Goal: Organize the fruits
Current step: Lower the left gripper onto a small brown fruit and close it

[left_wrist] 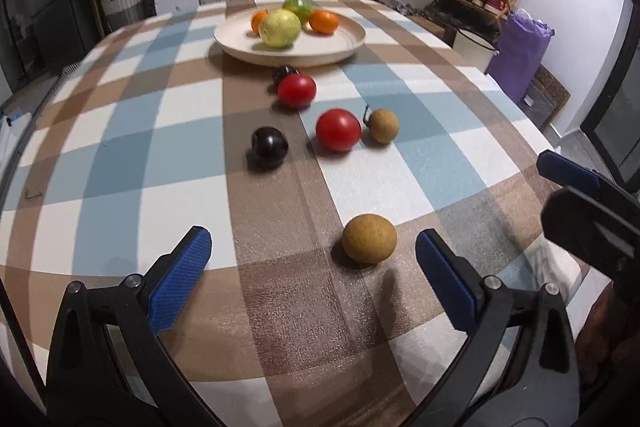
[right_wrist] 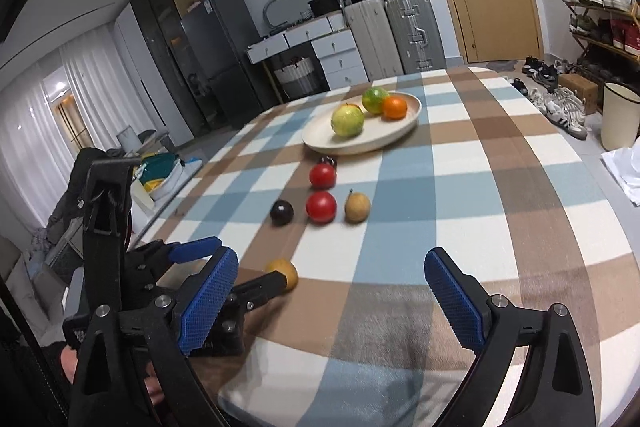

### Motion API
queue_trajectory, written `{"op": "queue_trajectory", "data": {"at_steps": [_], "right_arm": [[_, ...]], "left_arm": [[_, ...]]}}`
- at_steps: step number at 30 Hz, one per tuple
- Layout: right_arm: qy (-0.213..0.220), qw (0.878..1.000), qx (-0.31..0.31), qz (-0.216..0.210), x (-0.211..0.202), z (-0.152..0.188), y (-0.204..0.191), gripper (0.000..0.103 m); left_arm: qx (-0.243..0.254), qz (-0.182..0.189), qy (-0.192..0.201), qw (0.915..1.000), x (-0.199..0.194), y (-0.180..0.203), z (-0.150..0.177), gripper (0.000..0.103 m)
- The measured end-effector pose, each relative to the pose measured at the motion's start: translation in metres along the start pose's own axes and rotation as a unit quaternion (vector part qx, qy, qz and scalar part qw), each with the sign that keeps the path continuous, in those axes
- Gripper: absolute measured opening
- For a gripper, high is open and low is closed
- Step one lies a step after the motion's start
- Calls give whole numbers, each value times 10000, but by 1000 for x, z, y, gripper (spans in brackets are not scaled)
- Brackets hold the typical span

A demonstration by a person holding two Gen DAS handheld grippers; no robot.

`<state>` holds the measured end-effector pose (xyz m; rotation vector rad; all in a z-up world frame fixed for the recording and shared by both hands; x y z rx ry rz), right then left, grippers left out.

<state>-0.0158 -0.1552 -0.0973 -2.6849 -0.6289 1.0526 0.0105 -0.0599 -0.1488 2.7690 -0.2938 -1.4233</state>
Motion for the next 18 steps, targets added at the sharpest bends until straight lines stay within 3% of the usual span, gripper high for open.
{"op": "queue_trajectory", "data": {"at_steps": [6, 11, 12, 13, 18], "right_arm": [[-83, 9998, 105, 130, 2, 2, 11, 96], [-155, 9995, 206, 161, 9, 1, 16, 96], [-168, 9995, 237, 120, 10, 1, 16, 96], [-194, 9995, 239, 112, 11, 1, 16, 96], [-275, 9993, 210, 165, 19, -3, 14, 96]], "left_arm": [[-22, 327, -36, 9995, 6, 0, -3, 98], [-30, 682, -43, 9977, 7, 3, -1, 53], [-69, 907, -59, 9958, 6, 4, 0, 32], [-105, 1023, -105, 9946, 7, 4, 1, 26], [-91, 1159, 23, 9932, -1, 1, 3, 26]]}}
Point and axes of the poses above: each gripper's, at about its wrist camera, not at the fingertips, and x roughly the way its jaws point, y to its right, z to its underside, the point moved 6 cm from there along x, roughly the way its jaws point, and after that the axes turned 2 degrees about -y, right-handed, at the moved point
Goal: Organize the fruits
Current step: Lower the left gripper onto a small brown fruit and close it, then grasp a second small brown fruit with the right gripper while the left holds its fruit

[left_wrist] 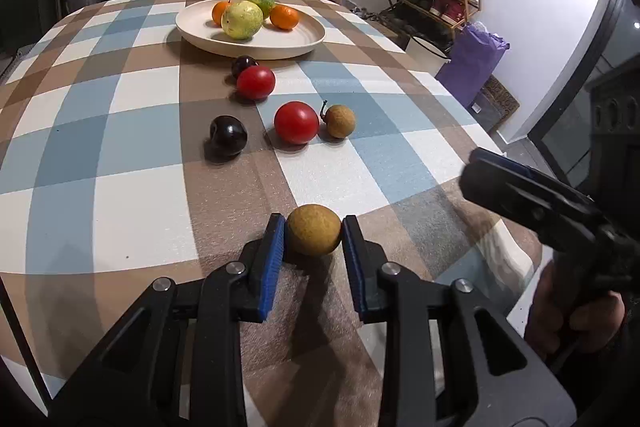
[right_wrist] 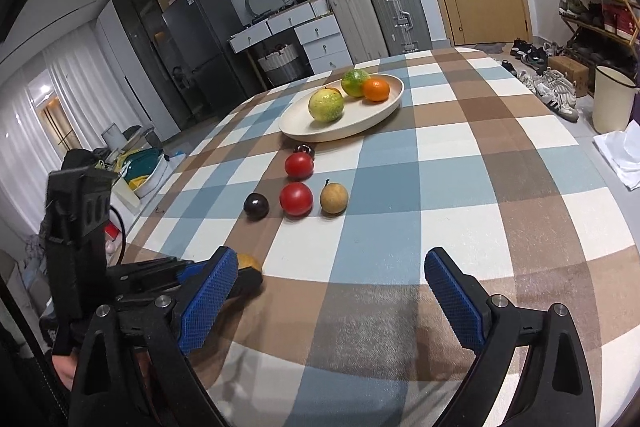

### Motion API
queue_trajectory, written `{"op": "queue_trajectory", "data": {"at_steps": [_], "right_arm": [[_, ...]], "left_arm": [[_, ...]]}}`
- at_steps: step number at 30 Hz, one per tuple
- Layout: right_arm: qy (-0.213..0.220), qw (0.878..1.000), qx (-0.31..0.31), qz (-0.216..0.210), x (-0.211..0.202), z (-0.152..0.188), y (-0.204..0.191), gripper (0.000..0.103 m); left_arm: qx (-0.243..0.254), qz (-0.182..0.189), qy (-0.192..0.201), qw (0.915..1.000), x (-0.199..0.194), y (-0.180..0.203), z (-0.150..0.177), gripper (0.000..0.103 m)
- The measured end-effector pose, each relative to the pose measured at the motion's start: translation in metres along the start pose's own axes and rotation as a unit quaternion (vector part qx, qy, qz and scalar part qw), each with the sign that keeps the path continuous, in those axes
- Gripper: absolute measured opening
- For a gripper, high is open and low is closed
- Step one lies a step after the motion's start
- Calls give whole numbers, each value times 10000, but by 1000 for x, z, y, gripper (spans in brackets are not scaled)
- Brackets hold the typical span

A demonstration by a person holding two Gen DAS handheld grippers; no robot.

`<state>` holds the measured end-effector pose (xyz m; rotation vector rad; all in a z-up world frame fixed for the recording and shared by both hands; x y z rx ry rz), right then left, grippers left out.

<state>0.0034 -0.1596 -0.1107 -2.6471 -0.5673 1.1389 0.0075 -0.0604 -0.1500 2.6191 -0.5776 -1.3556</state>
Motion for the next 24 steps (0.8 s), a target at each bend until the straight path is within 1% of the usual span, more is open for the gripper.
{"op": "queue_trajectory", "data": {"at_steps": [5, 9, 13, 18, 21, 24], "right_arm": [[-101, 9999, -68, 83, 9, -7, -4, 96], [-237, 9989, -221, 327, 22, -14, -6, 96], [-381, 9971, -423, 502, 36, -19, -8, 96], [-535, 9957, -365, 656, 49, -22, -3, 96], [-600, 9945, -323, 795, 57, -25, 2, 94], [-666, 9936, -306, 864, 64, -30, 5, 85]], "left_arm": [[-79, 33, 248, 9997, -22, -10, -4, 26], [-214, -6, 400, 9990, -39, -23, -8, 26], [-207, -20, 543, 9983, -52, -32, -15, 26], [-315, 60, 598, 9977, -64, -45, -16, 26], [-345, 96, 609, 9975, -69, -52, -15, 26], [-368, 128, 622, 9973, -72, -59, -17, 26]]}}
Point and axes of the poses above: each gripper's, at about its wrist camera, not at the fingertips, and x roughly the way its jaws point, y to its right, z to its underside, the point moved 6 cm from there along x, roughly the way its jaws point, and after that the axes turned 2 degrees about -y, right-handed, at the moved point
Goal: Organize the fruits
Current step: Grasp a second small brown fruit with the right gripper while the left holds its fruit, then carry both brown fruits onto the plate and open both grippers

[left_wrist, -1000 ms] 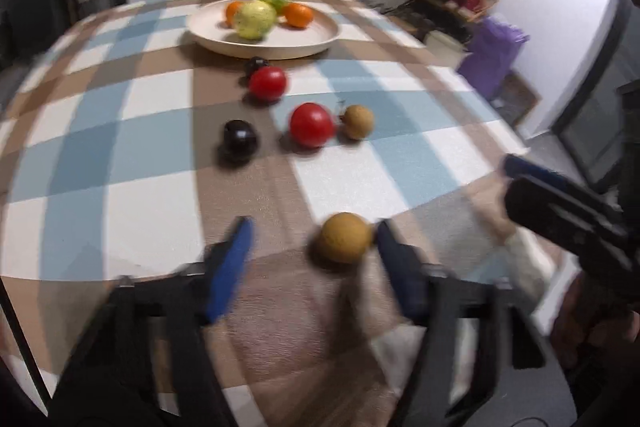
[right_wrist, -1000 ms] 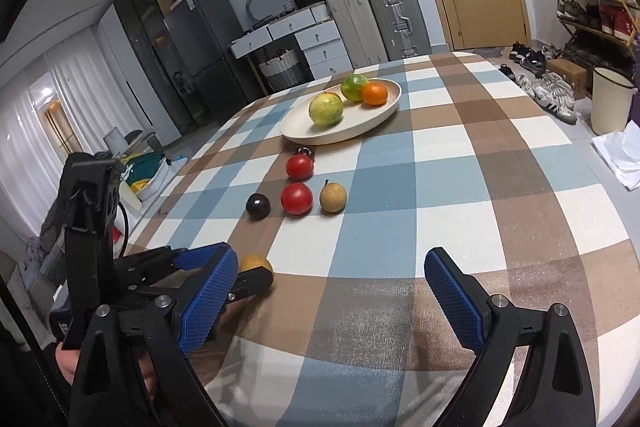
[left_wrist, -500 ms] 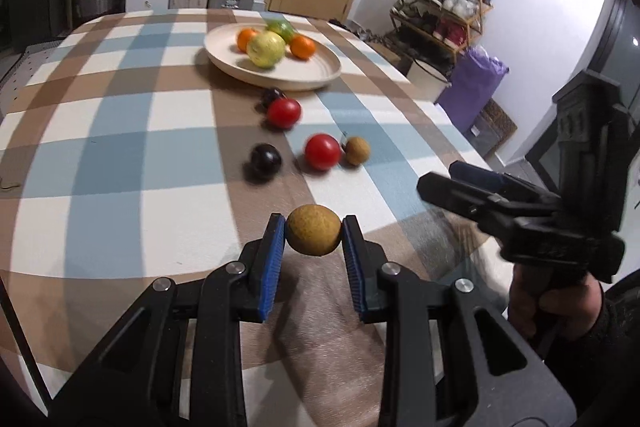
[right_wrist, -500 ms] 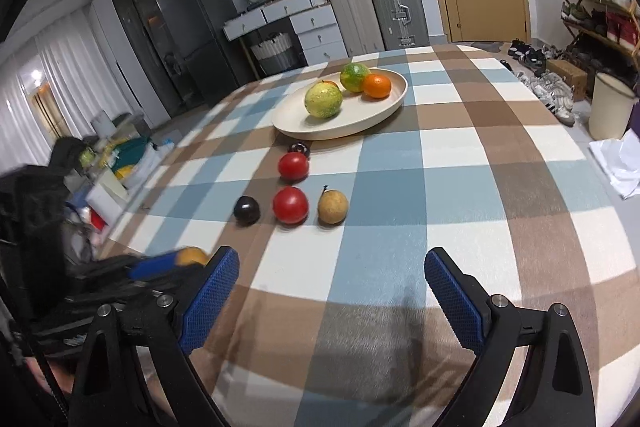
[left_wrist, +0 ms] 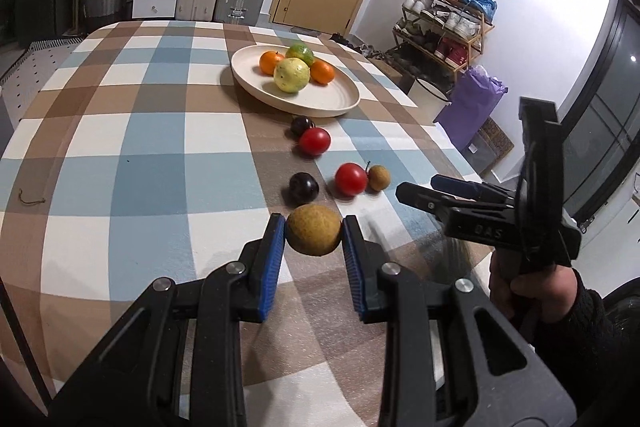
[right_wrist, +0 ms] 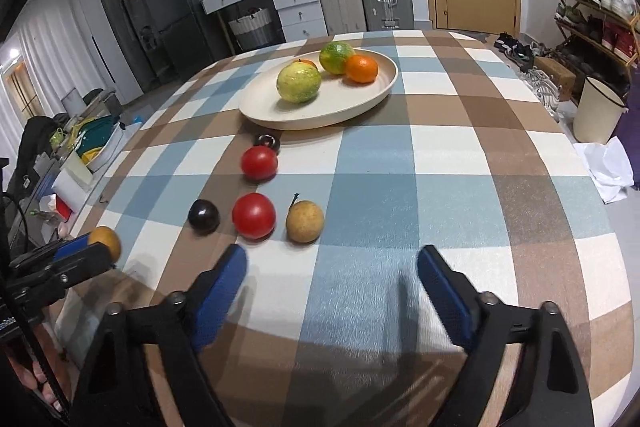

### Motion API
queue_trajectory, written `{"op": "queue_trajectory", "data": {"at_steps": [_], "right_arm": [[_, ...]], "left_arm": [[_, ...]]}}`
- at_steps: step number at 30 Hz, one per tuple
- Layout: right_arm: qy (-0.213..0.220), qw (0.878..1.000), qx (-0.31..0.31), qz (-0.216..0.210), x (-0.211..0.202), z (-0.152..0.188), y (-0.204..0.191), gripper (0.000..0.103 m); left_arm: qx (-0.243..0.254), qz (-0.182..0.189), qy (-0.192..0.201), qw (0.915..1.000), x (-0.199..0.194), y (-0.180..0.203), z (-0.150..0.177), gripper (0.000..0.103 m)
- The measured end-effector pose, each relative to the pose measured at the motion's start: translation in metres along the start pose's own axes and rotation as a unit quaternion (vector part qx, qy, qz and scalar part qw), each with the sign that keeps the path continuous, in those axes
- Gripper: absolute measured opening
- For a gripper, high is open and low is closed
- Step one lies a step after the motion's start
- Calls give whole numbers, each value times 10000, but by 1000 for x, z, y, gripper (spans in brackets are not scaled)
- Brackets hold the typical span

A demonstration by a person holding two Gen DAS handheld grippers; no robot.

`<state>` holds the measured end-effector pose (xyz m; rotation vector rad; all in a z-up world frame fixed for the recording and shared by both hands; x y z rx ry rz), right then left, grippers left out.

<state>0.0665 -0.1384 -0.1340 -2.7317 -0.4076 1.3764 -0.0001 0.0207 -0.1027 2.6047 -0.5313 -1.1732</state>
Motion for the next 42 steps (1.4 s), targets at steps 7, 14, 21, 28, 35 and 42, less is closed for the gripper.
{"op": "queue_trajectory", "data": {"at_steps": [7, 14, 21, 28, 35, 42], "right_arm": [[-88, 9999, 0, 80, 14, -10, -1, 82], [-261, 9995, 93, -127, 29, -16, -5, 67], [-365, 9988, -14, -328, 36, -16, -9, 24], [-226, 9985, 100, -481, 34, -18, -4, 24], [73, 9961, 255, -840, 20, -29, 1, 24], [401, 9875, 505, -1435, 2, -54, 9, 24]], "left_arm": [[-115, 115, 54, 9999, -1, -8, -9, 26], [-175, 189, 15, 9997, 4, -11, -13, 26], [-215, 209, -54, 9995, 14, -12, -17, 26], [-197, 166, -158, 9995, 29, -11, -26, 26], [-168, 40, -185, 9997, 42, -9, -45, 26], [-98, -93, -192, 9997, 55, -10, -74, 26]]}}
Point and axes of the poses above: each gripper's, at about its wrist camera, not at the fingertips, and x roughly the way its jaws point, y to its right, z to its underside, the point moved 6 cm from there along x, roughly the way its jaws point, and after that the axes turned 2 degrees about -y, right-handed, at the moved point
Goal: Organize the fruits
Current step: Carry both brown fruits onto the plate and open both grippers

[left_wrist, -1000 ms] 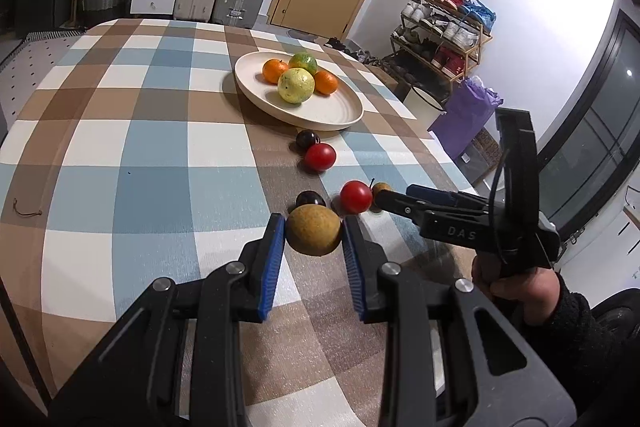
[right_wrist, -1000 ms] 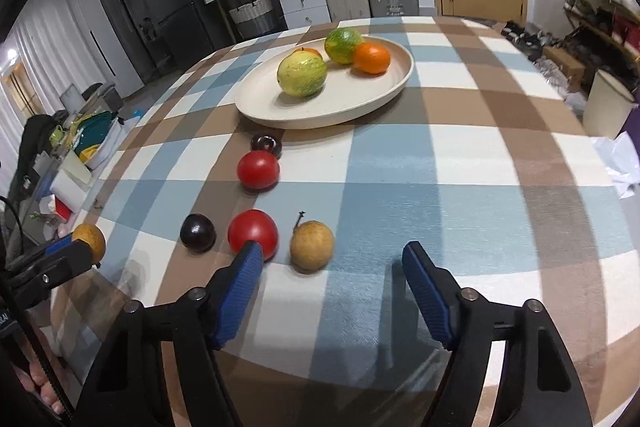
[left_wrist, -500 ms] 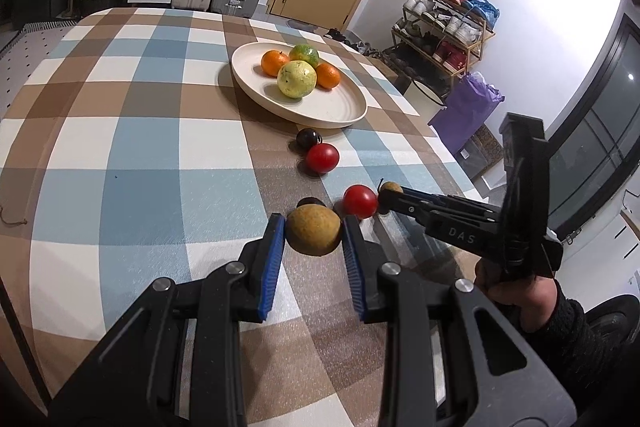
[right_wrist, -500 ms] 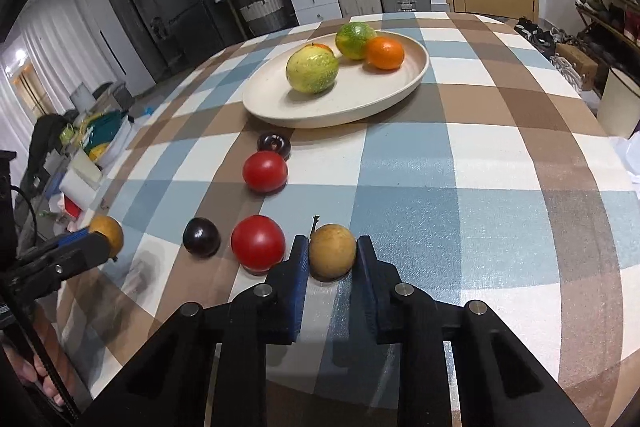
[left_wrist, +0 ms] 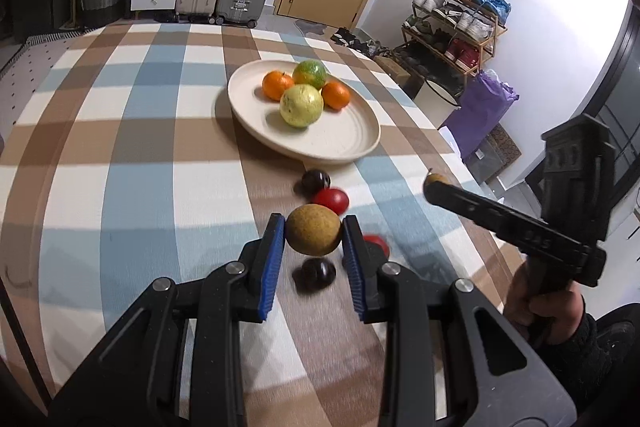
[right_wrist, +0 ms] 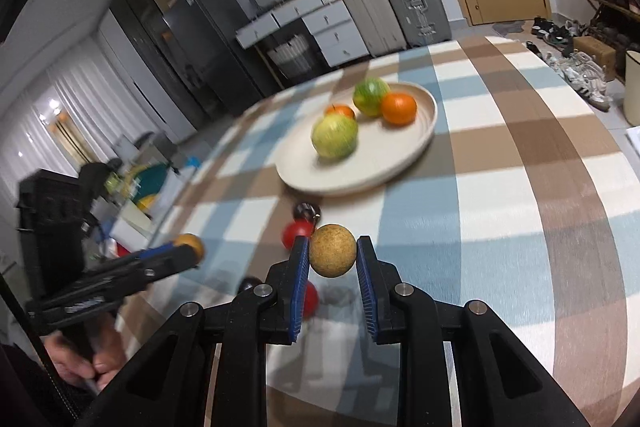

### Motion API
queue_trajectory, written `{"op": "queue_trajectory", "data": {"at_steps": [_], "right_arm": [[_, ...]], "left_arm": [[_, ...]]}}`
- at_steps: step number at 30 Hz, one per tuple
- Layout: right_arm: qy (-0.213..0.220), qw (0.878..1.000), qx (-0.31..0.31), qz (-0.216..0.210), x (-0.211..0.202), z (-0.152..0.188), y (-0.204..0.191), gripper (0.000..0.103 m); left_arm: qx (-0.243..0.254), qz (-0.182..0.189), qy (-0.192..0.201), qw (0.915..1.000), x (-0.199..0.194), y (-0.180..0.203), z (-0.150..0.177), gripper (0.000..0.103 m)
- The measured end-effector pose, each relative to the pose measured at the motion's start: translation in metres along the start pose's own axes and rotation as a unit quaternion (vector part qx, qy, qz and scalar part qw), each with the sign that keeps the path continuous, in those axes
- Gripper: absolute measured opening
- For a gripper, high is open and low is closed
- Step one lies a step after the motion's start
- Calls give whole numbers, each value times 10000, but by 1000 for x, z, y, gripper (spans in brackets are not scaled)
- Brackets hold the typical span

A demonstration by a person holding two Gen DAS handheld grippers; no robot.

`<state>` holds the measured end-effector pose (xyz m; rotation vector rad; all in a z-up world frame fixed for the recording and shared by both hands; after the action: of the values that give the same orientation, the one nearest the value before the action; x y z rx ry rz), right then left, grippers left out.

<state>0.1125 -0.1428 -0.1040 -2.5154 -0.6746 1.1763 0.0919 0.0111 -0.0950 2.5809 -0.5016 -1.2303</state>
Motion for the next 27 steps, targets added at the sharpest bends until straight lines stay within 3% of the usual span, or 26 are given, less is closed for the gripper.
{"op": "queue_trajectory", "data": {"at_steps": [10, 17, 27], "right_arm": [[234, 9991, -34, -354, 0, -48, -4, 24], [159, 9984, -243, -477, 10, -89, -9, 24], [19, 9982, -254, -549, 44, -132, -3, 24]], "left_arm": [[-11, -142, 169, 9998, 7, 5, -68, 26], [-61, -378, 370, 9986, 17, -3, -118, 26], [-229, -419, 72, 9988, 65, -31, -157, 26]]}}
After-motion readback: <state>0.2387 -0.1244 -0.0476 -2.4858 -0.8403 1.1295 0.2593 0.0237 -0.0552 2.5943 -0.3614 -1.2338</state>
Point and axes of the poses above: each gripper's, at about its wrist camera, not at the fingertips, and x roughly the way its jaws point, y to its right, z to its underside, the point moved 6 cm from there along x, roughly the way its jaws point, and after that the axes turned 2 degrees about -y, right-handed, at the moved point
